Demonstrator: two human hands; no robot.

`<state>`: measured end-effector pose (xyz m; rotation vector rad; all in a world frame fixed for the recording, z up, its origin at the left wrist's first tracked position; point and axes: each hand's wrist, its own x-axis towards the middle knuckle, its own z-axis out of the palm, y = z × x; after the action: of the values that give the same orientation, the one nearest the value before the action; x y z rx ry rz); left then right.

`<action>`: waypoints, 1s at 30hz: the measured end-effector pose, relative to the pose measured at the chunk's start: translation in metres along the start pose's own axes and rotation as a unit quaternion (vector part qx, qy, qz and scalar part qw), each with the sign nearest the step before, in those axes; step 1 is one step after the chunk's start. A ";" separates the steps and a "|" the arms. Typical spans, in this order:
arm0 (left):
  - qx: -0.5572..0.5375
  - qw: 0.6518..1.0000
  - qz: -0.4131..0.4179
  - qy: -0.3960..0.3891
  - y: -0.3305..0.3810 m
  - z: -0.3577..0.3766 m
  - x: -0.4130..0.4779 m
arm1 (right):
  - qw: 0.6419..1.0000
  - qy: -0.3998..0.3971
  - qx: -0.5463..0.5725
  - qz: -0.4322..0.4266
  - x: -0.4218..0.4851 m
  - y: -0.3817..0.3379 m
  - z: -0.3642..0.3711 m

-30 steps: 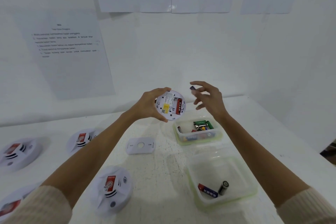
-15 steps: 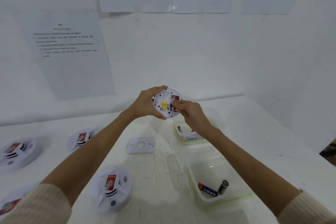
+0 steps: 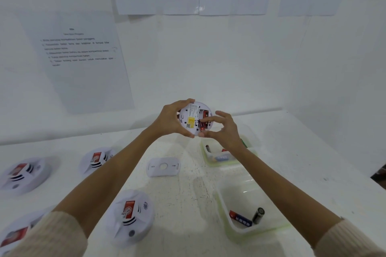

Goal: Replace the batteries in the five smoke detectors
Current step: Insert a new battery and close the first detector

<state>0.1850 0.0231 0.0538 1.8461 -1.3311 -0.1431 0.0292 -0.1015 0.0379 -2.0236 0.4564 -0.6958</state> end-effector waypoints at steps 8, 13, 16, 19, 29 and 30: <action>-0.010 1.000 -0.009 0.001 -0.002 0.004 -0.004 | 0.999 0.001 0.018 -0.036 -0.004 0.010 0.008; -0.019 1.000 -0.012 0.003 -0.001 0.003 -0.002 | 0.973 0.092 -0.121 -0.172 -0.006 0.014 0.011; -0.021 1.000 -0.010 -0.008 0.000 0.006 -0.002 | 0.935 0.144 -0.208 -0.248 -0.008 0.017 0.010; -0.020 1.000 0.001 -0.019 0.000 0.008 -0.002 | 0.972 0.114 -0.119 -0.168 -0.003 0.018 0.009; -0.027 0.999 0.011 -0.021 0.004 0.009 -0.003 | 0.996 -0.008 0.025 -0.084 0.002 0.012 -0.002; -0.034 0.999 0.008 -0.019 0.006 0.010 -0.004 | 0.996 0.003 0.027 -0.082 0.002 0.012 -0.002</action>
<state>0.1740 0.0208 0.0499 1.7821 -1.3505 -0.2132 0.0293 -0.1101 0.0295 -2.0243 0.2743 -0.8058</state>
